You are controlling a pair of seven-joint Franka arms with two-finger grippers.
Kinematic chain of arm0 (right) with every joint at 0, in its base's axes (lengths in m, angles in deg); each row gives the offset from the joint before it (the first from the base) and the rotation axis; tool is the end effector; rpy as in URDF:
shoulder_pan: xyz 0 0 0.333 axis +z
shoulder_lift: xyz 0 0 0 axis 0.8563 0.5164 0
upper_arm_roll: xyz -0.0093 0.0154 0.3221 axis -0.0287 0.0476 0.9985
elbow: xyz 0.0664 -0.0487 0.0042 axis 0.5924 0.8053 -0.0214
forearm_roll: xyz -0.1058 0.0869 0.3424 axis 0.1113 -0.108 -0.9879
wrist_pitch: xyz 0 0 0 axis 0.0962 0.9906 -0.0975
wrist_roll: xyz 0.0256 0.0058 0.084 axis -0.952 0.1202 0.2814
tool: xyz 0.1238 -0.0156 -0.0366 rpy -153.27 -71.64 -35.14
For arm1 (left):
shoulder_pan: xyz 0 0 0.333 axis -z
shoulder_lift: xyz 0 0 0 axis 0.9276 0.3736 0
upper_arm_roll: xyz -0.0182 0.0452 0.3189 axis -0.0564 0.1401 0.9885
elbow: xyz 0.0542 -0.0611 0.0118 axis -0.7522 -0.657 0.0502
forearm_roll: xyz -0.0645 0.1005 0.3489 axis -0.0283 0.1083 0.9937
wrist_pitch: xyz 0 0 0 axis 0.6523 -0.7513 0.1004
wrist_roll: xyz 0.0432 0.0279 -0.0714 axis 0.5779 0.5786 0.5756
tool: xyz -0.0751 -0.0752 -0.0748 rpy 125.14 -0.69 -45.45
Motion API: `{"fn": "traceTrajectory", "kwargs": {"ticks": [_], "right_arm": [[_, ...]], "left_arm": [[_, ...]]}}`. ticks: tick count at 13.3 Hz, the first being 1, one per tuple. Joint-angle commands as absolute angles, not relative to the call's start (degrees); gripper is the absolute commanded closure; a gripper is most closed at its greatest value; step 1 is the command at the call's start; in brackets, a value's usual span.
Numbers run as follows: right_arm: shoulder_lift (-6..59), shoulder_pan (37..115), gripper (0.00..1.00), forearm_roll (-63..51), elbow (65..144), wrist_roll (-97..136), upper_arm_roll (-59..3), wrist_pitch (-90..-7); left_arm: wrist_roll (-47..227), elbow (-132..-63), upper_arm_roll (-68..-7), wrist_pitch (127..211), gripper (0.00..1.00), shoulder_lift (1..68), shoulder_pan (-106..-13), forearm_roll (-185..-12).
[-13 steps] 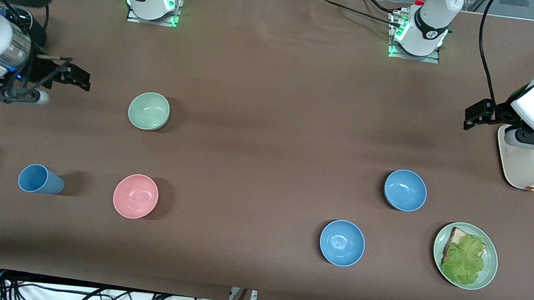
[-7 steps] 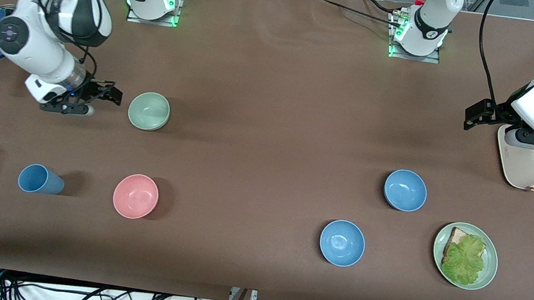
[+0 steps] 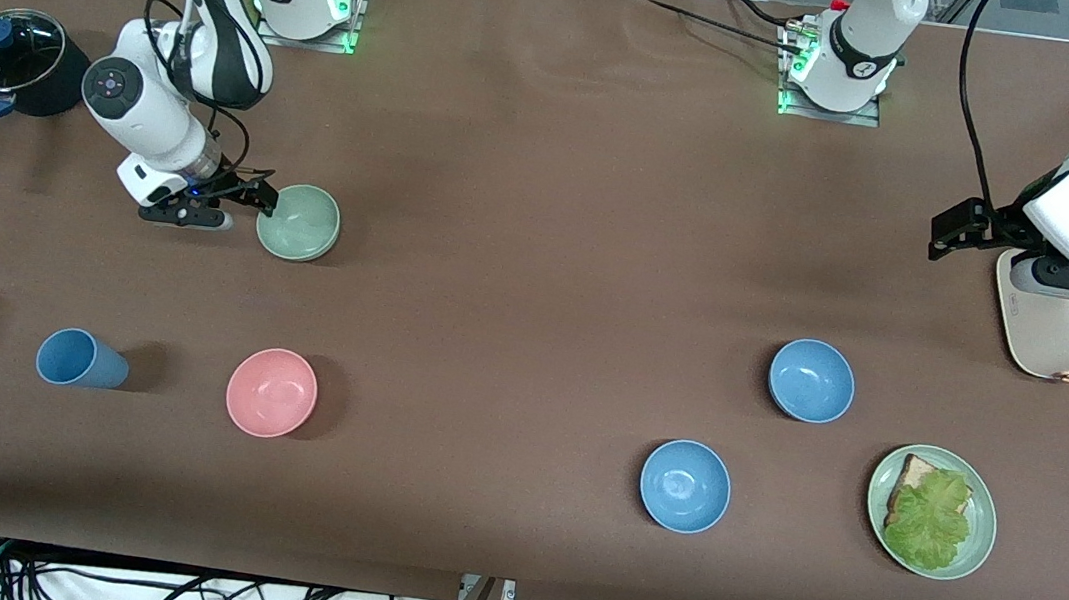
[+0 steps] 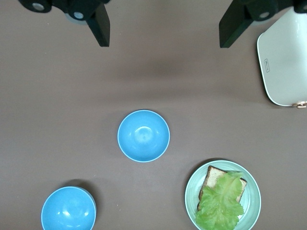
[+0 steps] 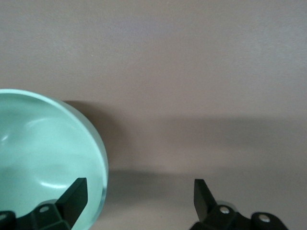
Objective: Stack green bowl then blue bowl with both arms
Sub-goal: 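Move the right gripper toward the pale green bowl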
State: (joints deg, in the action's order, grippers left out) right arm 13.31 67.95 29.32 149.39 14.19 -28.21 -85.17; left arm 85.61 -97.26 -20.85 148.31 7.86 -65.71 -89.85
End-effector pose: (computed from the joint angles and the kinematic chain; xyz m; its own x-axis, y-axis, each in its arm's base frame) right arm 0.4546 0.0255 0.2183 0.9990 0.0321 -0.0308 0.0323 -0.9995 0.0039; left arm 0.5270 -0.0357 0.5493 0.9986 -0.0340 -0.0417 -0.0338 -0.9994 0.0037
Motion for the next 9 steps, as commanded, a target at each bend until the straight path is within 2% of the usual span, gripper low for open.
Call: {"fn": "traceTrajectory", "kwargs": {"ticks": [1, 2, 4, 5, 6, 9], "right_arm": [[14.43, 67.87, 0.09, 28.49, 149.6, 13.27, -26.65, -88.15], [15.39, 67.87, 0.2, 28.31, 149.6, 12.57, -26.12, -89.64], [15.93, 67.87, 0.7, 28.31, 149.68, 10.81, -25.41, -90.35], [15.76, 67.87, 0.92, 28.31, 149.6, 9.94, -25.33, -90.09], [15.5, 67.87, 1.0, 28.31, 149.42, 9.06, -24.98, -89.92], [14.7, 67.87, 1.0, 28.22, 147.15, 6.95, -22.69, -86.85]], "left_arm": [[85.19, -95.45, -20.81, 146.91, 0.0, 8.6, -65.78, -88.84], [85.19, -95.45, -20.81, 146.91, 0.0, 8.6, -65.78, -88.84], [85.19, -95.45, -20.81, 146.91, 0.0, 8.6, -65.78, -88.84], [85.19, -95.45, -20.81, 146.82, 0.0, 8.6, -65.78, -88.84], [85.19, -95.45, -20.81, 146.82, 0.0, 8.6, -65.78, -88.84], [85.28, -95.45, -20.81, 146.82, 0.0, 8.6, -65.78, -88.84]]}}
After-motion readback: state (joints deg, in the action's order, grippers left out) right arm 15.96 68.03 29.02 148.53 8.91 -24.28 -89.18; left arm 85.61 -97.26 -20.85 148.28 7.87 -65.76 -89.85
